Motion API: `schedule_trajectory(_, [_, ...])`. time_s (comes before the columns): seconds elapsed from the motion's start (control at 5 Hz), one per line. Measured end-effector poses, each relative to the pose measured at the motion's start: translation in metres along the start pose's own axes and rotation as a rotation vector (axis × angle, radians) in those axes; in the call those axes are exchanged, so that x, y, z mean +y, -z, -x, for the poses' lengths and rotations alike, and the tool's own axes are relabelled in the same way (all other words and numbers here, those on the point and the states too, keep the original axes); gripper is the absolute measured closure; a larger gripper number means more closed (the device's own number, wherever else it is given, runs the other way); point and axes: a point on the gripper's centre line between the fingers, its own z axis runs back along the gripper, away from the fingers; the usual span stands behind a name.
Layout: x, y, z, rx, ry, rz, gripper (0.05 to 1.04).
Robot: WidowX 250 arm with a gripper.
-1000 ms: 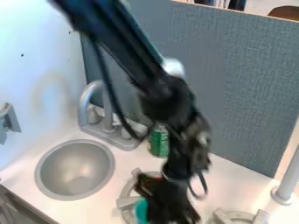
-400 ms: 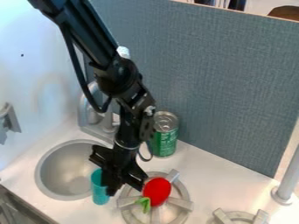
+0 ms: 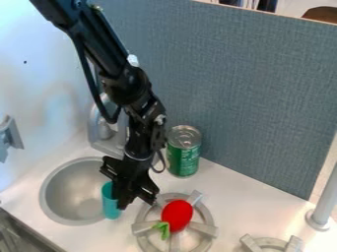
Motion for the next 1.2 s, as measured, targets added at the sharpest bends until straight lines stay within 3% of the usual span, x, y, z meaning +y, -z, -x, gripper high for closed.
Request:
schedule_trajectory(0.2, [0.004,0.007,-0.002,-0.014,0.018,0.052,0.984])
schedule_trajectory(0.6, [-0.005,0.016,0.017,0.022,0.022,0.14,0.984])
schedule_trajectory(1.0, [-0.003,0.02,0.018,-0.004,-0.027,0.158,0.961])
schedule_trajectory(1.2, [-0.003,0.021,0.015,-0.013,-0.029,0.158,0.746])
